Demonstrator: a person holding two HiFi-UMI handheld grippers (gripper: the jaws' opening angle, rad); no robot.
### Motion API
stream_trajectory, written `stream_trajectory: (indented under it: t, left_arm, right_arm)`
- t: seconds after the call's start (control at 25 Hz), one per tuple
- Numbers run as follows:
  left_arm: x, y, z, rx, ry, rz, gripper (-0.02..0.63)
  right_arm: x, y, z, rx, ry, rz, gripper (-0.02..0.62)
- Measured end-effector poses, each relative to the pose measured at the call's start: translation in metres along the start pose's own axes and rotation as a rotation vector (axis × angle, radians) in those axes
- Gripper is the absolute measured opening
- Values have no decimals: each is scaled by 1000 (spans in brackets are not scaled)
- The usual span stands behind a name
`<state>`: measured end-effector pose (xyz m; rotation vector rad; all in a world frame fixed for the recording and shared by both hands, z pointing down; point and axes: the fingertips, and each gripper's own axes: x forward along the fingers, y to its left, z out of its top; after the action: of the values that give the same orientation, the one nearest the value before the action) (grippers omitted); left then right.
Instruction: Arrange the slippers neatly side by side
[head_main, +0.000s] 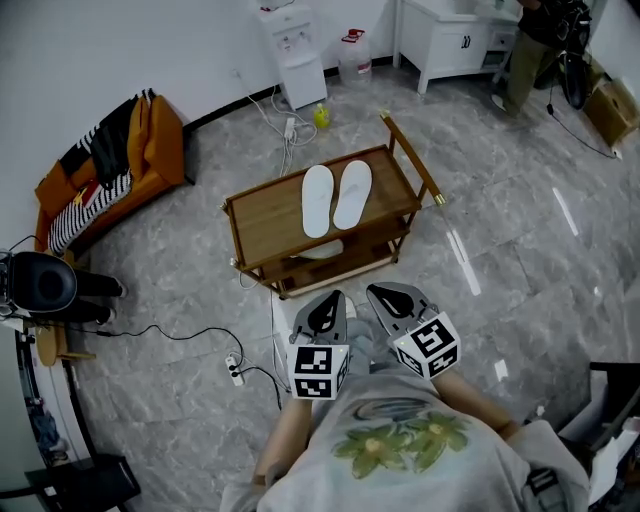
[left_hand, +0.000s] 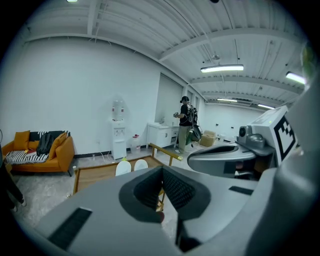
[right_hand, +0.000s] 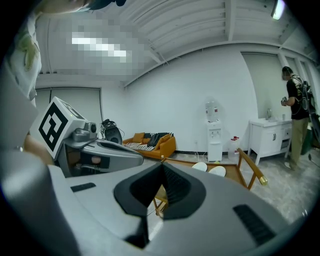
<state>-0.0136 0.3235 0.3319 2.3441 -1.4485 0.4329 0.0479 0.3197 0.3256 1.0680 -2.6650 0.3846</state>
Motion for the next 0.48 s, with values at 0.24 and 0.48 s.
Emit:
stream_trajectory:
  t: [0.24, 0.48]
  left_arm:
    - [37, 21, 13, -4, 30, -17, 17]
    - [68, 46, 27, -33, 30, -51, 17]
  right_arm:
    - [29, -30, 15, 4, -8, -4, 5]
    - [62, -58, 22, 21, 29, -19, 5]
